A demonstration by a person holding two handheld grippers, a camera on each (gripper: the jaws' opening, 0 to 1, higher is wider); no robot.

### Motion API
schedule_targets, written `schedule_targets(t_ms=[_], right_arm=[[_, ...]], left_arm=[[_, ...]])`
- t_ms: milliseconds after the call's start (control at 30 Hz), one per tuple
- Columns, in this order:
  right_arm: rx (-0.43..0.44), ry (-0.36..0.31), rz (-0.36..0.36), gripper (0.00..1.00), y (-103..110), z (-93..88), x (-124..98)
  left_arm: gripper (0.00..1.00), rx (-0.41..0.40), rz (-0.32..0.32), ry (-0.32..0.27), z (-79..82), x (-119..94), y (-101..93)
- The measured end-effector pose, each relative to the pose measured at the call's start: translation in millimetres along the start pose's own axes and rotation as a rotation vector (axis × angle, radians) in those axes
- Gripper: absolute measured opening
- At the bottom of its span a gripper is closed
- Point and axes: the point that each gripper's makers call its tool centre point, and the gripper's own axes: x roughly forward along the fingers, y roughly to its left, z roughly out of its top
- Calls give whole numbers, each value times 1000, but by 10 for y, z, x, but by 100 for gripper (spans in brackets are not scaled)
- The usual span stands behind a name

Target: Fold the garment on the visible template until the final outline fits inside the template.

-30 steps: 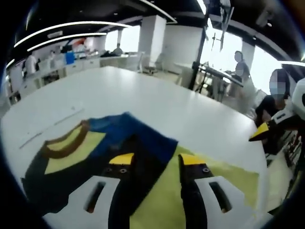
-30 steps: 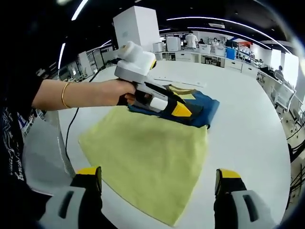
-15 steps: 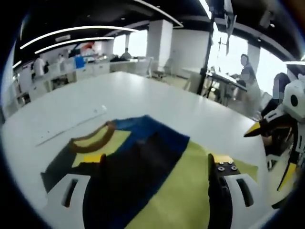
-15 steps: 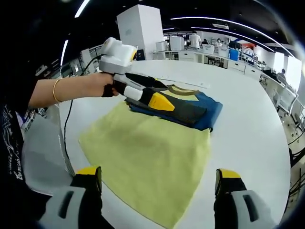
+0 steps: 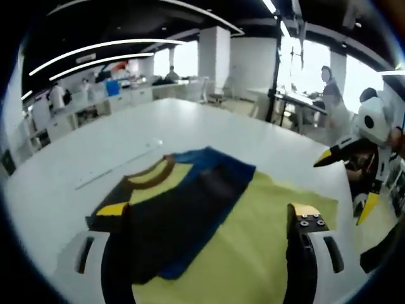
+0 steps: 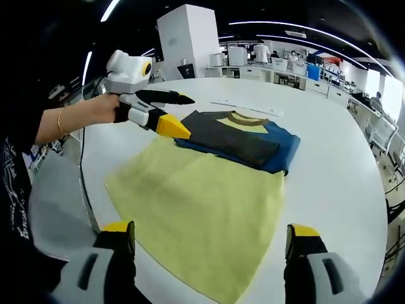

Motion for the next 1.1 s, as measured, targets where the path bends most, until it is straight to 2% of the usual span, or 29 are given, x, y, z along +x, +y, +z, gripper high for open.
schedule_targets(t_ms=[267,600,700,1100], right_arm=[[2,3,-3,99,15,-45,-25],[5,14,-15,98,2,-134,-29],[-3,19,-14,98,12,-161,-34],[25,44,-25,93,5,-296,-46]], left_arm=[[99,25,13,33,-161,-269,16],[99,-16,9,41,-374,-652,-46],[98,-53,-18,50,-466,-761,-90],[93,-79,30,112,-907,-1158,-161]])
